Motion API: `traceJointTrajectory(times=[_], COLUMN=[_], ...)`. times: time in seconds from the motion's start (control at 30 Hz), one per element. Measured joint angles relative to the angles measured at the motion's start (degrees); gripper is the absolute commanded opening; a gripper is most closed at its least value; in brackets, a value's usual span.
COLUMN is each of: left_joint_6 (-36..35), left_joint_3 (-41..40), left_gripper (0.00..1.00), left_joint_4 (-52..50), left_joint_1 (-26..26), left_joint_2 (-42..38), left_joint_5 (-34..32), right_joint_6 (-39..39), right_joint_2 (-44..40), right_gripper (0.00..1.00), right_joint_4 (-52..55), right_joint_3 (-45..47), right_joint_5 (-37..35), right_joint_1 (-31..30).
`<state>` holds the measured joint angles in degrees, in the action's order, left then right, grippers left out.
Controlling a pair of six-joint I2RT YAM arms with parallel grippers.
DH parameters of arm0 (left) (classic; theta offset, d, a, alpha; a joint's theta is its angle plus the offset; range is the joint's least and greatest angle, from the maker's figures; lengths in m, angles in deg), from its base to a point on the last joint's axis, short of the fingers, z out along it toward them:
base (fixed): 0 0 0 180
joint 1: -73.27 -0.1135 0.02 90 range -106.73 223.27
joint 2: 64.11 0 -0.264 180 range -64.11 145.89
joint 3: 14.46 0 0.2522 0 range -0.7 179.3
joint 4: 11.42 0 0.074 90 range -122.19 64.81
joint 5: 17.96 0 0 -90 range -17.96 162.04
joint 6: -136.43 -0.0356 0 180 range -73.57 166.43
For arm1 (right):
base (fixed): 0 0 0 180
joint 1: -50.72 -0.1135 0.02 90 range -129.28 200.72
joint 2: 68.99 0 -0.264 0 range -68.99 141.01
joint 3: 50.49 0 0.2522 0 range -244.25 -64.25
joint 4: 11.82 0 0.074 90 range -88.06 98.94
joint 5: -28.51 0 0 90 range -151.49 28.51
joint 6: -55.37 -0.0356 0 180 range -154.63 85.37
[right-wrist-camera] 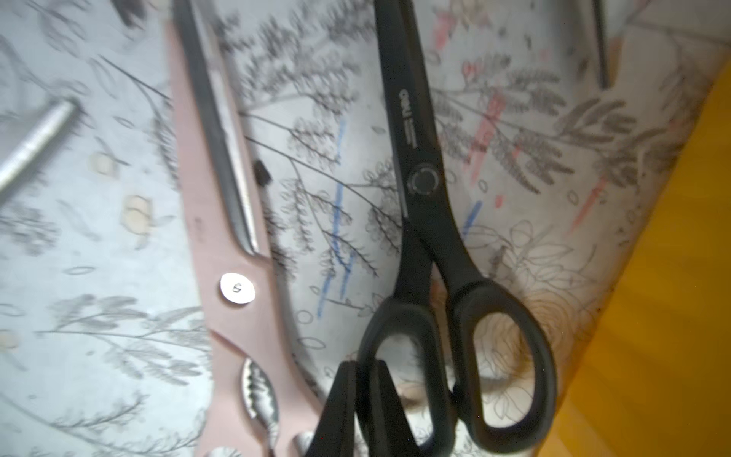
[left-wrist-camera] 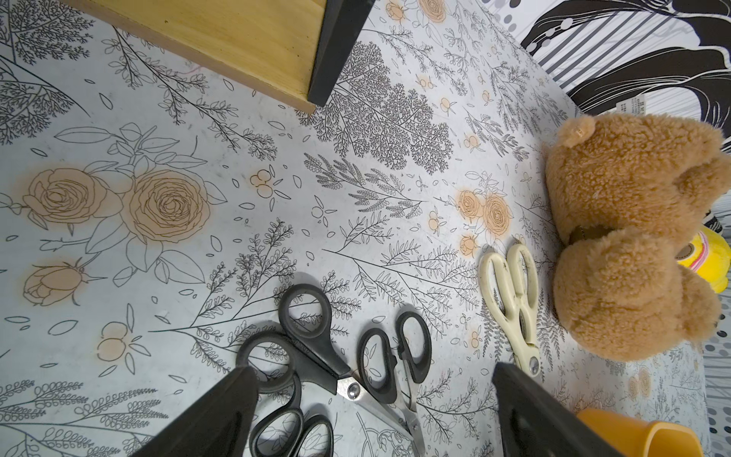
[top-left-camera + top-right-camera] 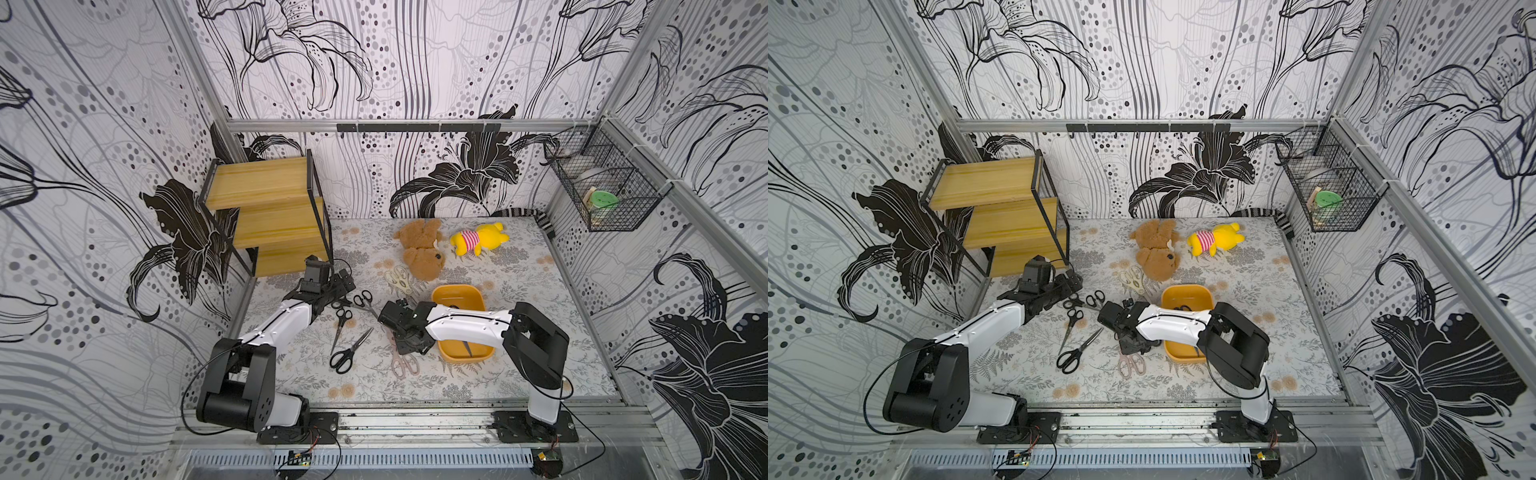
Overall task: Put the scissors into the storage box
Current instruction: Pick up the scissors from the center of the board.
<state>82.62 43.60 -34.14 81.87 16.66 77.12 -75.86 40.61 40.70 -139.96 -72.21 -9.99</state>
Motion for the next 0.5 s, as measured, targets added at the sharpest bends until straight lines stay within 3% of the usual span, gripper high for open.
traceJointTrajectory(times=[0.2,0.5], left_joint_6=[0.0,-0.04], left_joint_3=[0.0,0.11], left_gripper=[0.97,0.97], left_joint_4=[0.0,-0.2], left_joint_1=[0.0,0.0], left_joint_2=[0.0,0.55], left_joint_5=[0.0,0.74], right_joint_6=[1.42,1.42], right_joint_2=[-2.05,-11.89], right_gripper=[0.0,0.0], right_joint_4=[-0.57,-2.36], right_joint_3=[-5.07,-3.67], right_joint_5=[-0.98,-2.71], right_joint_1=[0.9,6.91])
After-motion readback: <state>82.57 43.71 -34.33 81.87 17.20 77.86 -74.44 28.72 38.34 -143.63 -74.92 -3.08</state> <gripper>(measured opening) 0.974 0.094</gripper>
